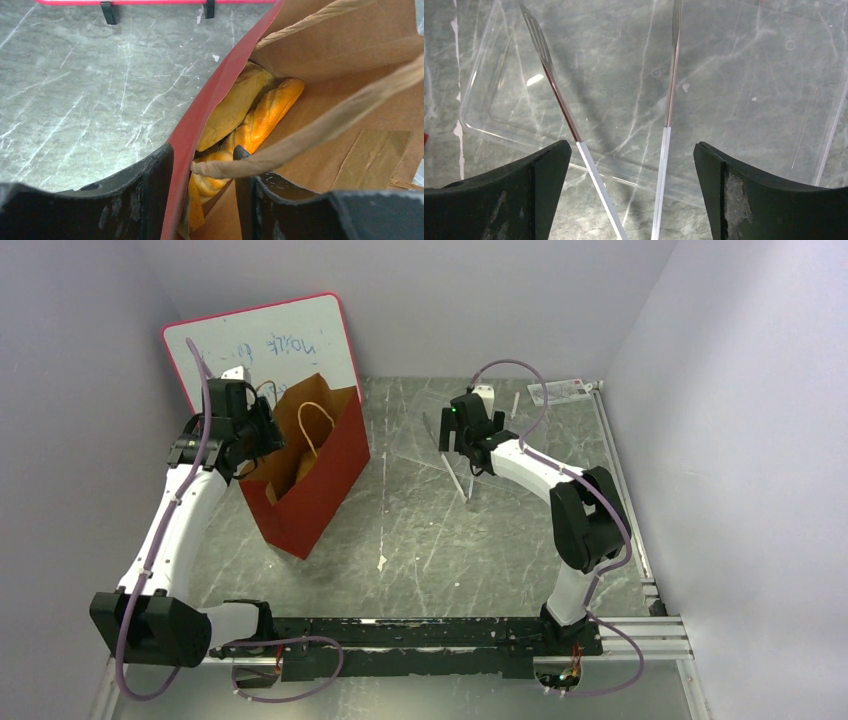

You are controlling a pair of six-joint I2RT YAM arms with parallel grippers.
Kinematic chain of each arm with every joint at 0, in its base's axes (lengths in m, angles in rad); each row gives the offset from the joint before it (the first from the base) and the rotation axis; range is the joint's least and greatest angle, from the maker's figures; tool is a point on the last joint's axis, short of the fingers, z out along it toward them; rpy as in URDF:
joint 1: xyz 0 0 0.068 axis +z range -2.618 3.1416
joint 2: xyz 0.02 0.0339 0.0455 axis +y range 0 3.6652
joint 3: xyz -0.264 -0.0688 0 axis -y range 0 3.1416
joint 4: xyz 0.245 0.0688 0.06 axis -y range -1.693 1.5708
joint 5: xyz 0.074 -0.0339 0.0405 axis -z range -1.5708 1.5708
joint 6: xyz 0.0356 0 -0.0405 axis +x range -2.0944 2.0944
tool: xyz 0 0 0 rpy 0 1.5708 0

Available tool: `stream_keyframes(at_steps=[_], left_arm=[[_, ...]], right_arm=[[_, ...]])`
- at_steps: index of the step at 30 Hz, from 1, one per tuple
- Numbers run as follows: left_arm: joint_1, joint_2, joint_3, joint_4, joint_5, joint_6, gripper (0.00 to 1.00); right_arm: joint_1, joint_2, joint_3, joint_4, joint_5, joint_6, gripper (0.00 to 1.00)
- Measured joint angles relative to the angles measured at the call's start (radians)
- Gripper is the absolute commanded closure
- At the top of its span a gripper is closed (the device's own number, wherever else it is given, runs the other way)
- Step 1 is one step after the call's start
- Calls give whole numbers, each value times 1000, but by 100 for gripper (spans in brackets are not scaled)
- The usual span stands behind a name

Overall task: Take the fake bread out of the paper bag
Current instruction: Adjust the paper bag at the center of the board.

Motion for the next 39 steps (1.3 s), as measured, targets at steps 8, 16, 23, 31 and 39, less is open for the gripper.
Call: stream_keyframes(at_steps=[8, 16, 23, 31, 39], left_arm=[[1, 12, -21, 37, 27, 3, 76], [3, 15, -28, 55, 44, 5, 79], [3, 16, -30, 57, 58, 4, 80], [3, 19, -32, 65, 72, 4, 80], [3, 22, -32, 71, 75, 4, 80]], right_arm=[[0, 4, -43, 6, -23, -21, 0], [0, 13, -93, 55, -62, -29, 0], [0, 17, -119, 95, -89, -37, 0], [0, 18, -130, 123, -109, -50, 0], [0, 51, -130, 145, -116, -54, 0]])
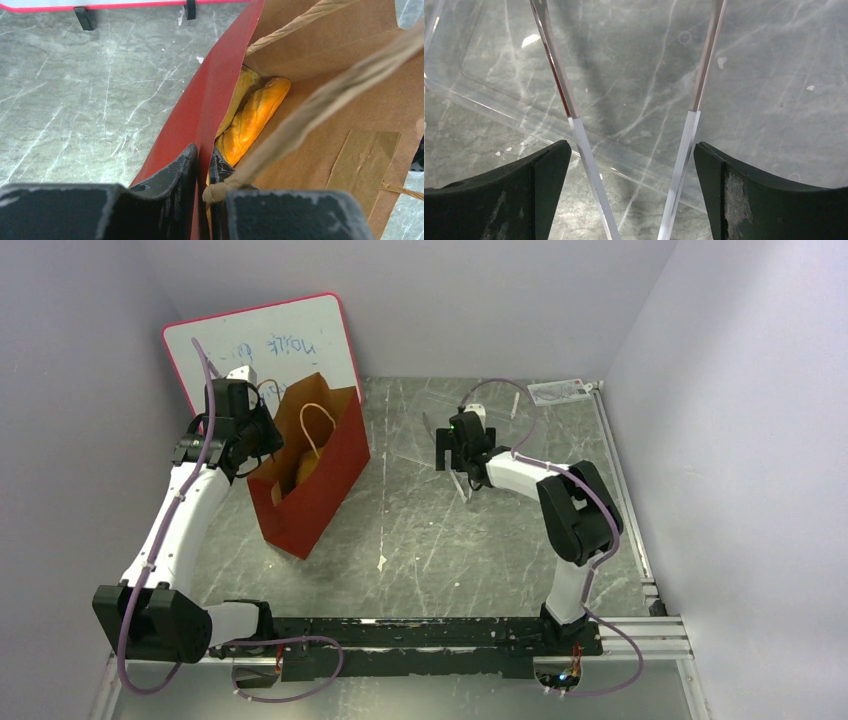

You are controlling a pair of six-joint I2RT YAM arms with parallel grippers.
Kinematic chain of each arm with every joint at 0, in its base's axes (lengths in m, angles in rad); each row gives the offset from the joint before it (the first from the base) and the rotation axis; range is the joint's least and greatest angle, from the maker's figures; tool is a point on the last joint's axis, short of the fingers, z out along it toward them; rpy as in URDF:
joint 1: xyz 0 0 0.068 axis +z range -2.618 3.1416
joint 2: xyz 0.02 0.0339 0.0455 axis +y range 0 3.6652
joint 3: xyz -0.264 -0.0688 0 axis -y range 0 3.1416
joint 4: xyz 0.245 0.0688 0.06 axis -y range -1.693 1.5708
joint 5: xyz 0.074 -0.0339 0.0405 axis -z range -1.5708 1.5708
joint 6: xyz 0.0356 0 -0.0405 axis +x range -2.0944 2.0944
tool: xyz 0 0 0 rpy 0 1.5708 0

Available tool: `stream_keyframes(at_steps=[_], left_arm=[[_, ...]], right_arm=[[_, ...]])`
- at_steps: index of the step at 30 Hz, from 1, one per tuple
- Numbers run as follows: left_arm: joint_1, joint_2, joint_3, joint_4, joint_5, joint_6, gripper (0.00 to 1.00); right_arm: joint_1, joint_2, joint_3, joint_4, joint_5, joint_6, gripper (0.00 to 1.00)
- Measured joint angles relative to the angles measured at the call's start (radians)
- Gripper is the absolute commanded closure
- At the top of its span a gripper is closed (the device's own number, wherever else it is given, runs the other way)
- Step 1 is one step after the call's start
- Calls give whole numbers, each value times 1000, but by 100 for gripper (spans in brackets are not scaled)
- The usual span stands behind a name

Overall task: Take the fake bread out of the paper bag
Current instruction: Adjust the paper bag at the center of the board.

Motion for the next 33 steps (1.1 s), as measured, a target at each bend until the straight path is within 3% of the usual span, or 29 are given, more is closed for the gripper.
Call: stream_keyframes(at_steps=[19, 33], left_arm=[[0, 21, 0, 2, 5, 22, 81], [0, 28, 0, 8, 5, 43, 81]], right_arm=[[0, 101, 43, 37, 10, -6, 0], [0, 125, 58, 56, 6, -2, 11]])
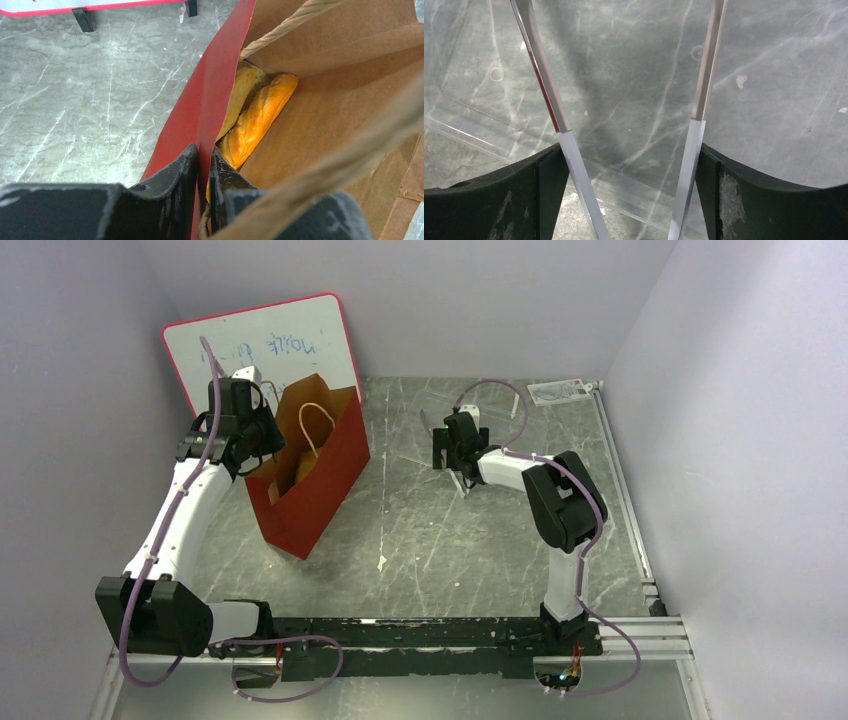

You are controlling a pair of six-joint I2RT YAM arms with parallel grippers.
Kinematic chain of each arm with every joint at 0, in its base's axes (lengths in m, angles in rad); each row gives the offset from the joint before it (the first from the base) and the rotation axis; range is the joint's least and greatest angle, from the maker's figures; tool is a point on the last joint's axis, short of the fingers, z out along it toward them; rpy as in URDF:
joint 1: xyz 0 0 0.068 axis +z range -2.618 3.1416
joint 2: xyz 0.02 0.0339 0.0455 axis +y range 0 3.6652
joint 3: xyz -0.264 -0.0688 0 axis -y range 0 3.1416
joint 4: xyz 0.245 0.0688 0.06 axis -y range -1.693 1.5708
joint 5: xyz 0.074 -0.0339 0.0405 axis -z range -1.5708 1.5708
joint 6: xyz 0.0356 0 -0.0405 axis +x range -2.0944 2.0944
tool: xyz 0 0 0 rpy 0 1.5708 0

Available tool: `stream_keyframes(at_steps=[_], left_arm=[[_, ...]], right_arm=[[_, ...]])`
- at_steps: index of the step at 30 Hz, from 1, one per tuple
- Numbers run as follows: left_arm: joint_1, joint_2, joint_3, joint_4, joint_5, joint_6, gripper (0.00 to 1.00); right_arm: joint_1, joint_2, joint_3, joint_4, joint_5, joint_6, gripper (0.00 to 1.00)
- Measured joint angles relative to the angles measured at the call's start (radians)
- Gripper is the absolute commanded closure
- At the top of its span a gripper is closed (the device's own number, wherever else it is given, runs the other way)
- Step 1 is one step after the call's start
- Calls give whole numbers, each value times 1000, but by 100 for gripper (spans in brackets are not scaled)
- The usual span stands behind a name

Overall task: Take the fake bread out of the paper bag
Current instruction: Adjust the paper bag at the center of the board.

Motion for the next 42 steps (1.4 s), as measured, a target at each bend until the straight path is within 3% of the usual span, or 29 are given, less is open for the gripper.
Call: stream_keyframes(at_steps=[9, 20, 42], left_arm=[[0, 0, 0, 0, 1, 3, 80], [-32, 0, 0, 18, 0, 21, 79], [-572, 23, -65, 129, -176, 97, 81]], right_arm=[[0, -1, 0, 0, -3, 11, 25], [0, -84, -27, -3, -3, 29, 35], [35, -351, -90, -110, 59, 58, 39]])
